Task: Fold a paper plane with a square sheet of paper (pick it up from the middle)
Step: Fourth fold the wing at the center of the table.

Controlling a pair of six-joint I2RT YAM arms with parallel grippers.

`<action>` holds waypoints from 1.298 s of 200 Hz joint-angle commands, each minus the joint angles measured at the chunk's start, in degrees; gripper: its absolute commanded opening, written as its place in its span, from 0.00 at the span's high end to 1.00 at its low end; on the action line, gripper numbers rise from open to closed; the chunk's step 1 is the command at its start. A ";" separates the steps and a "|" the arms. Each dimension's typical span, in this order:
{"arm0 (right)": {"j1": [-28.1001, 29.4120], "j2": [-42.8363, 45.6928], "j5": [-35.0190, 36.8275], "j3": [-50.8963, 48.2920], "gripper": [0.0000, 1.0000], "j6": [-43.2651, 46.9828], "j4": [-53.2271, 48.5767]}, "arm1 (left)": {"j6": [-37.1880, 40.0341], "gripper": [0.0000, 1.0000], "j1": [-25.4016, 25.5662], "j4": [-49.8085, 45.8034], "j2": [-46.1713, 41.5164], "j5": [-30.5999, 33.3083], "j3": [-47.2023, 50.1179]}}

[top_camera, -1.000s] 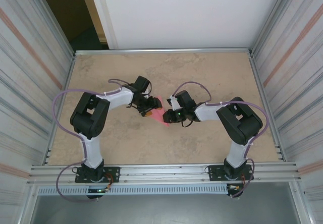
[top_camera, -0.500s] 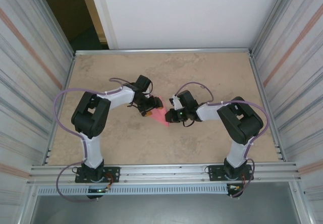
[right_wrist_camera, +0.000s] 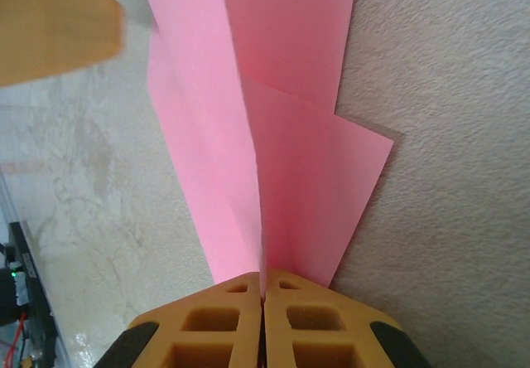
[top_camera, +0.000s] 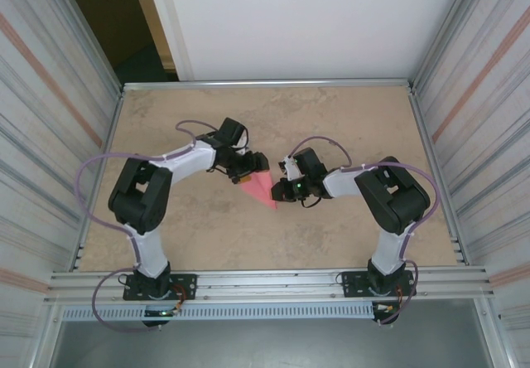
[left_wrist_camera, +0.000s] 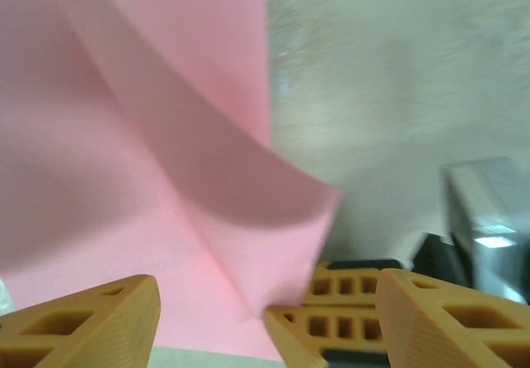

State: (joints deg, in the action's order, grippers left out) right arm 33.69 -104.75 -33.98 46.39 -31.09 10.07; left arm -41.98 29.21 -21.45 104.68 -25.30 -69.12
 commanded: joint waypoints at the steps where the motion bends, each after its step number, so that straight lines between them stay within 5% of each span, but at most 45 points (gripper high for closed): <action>1: 0.06 -2.64 -0.66 1.11 0.90 -0.38 -2.84 | 0.43 0.32 -1.09 5.46 -4.70 -1.57 3.85; 118: -0.04 -4.29 0.39 3.32 0.89 0.02 -7.91 | -2.23 0.77 -1.48 26.32 -4.61 -10.85 14.91; 259: -0.60 -4.87 0.05 4.23 0.86 0.28 -9.98 | -2.85 0.84 -1.80 28.86 3.58 -11.97 12.48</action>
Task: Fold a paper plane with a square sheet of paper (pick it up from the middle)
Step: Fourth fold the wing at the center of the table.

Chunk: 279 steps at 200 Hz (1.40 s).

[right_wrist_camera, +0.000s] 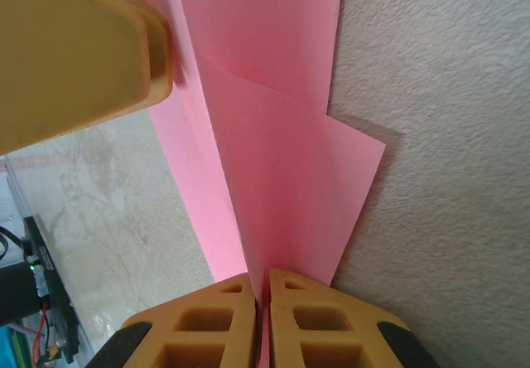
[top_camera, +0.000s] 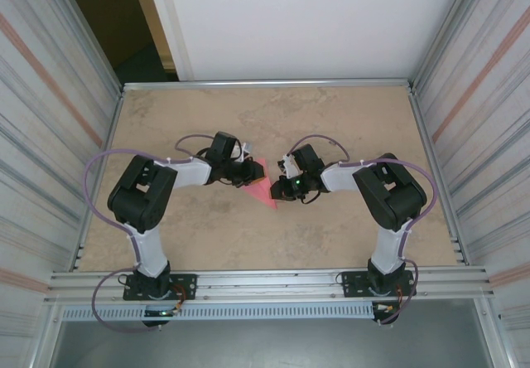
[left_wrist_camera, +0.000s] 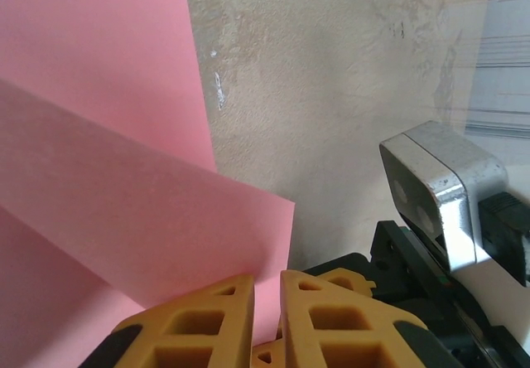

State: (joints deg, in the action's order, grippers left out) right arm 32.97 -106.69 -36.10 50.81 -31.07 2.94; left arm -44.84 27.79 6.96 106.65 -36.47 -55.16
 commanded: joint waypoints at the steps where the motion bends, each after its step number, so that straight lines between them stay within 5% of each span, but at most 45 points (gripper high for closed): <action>1: 0.10 -2.92 2.17 -0.18 0.86 0.24 -2.85 | -0.03 0.84 -0.37 0.39 1.62 -0.80 -1.51; 279: -0.90 2.33 -3.08 -2.55 0.77 -1.53 -4.86 | 1.13 0.87 -0.55 -1.97 4.70 0.00 -3.69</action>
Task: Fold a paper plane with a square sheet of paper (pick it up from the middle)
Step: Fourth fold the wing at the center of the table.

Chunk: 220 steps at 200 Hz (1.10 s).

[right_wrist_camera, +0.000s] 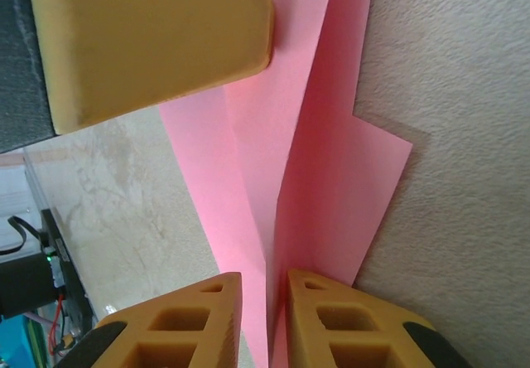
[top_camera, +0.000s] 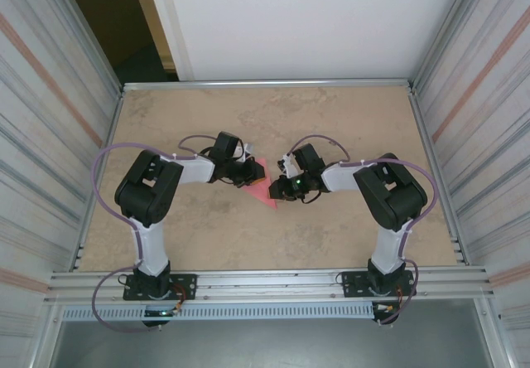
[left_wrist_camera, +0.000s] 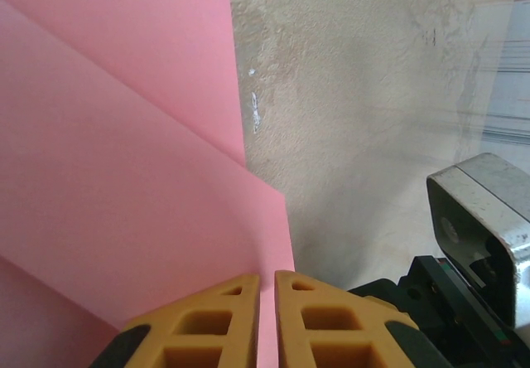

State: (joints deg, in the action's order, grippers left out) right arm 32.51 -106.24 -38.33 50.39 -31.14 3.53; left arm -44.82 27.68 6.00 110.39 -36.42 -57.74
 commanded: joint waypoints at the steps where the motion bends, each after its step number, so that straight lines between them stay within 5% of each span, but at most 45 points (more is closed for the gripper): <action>1: -0.44 1.94 -0.95 -2.18 0.77 -1.47 -5.50 | 1.08 0.87 -0.44 -1.04 0.97 0.00 -1.09; 111: -0.52 3.08 -1.50 -3.46 0.85 -1.73 -7.70 | 1.24 0.87 -0.44 -1.56 1.15 0.21 -1.13; 170: -1.56 10.66 2.52 -4.31 0.68 -2.96 -8.85 | 1.23 0.87 -0.53 -2.09 1.15 0.61 -1.20; 220: -1.37 12.39 2.70 -2.21 0.73 -2.36 -8.19 | 0.92 0.87 -0.62 -1.87 1.70 0.27 -1.61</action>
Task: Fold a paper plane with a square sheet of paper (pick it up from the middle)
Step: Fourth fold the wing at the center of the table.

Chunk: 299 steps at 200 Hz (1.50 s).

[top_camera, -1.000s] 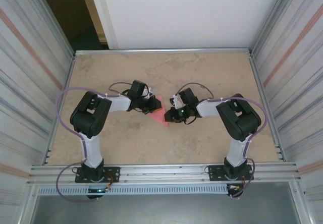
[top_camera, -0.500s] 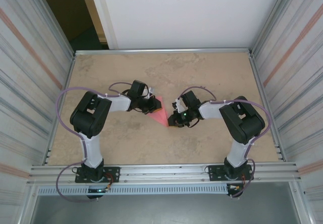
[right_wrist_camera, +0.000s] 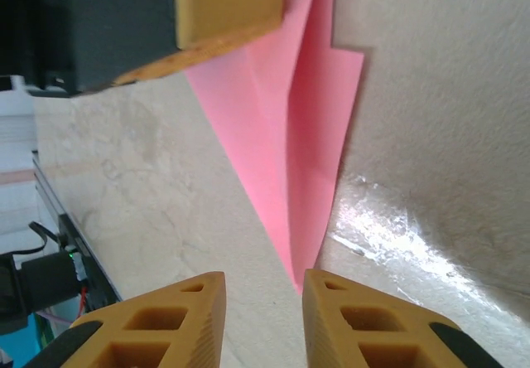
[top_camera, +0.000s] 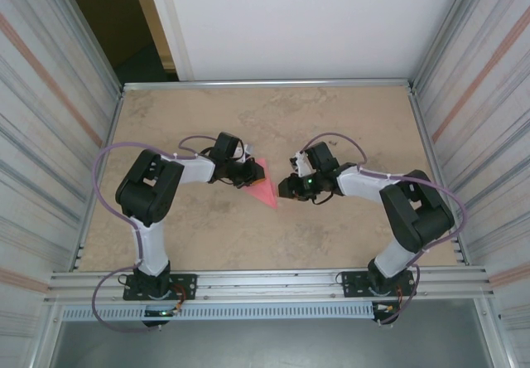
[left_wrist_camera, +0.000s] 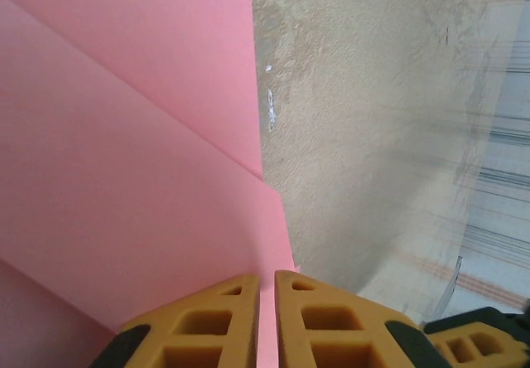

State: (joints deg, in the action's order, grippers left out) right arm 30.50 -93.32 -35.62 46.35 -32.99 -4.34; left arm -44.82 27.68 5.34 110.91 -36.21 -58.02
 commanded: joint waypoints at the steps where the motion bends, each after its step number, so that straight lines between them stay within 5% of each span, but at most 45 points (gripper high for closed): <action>1: 0.71 -0.63 -0.08 1.87 0.73 -0.50 -0.32 | 0.94 0.87 -0.66 -1.21 1.16 0.02 -1.32; 186: 3.01 -15.76 1.28 12.39 0.71 1.77 0.95 | -0.86 0.88 -0.62 0.89 -1.21 -0.75 0.85; 299: 3.25 -19.13 0.10 13.26 0.82 4.28 4.31 | -1.72 0.90 -0.59 1.69 -2.24 -1.05 1.59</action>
State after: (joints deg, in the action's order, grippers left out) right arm 33.41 -110.63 -34.68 58.63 -30.81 -1.52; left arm -45.93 27.35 6.31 110.80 -36.29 -57.25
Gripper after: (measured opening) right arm 0.193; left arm 0.106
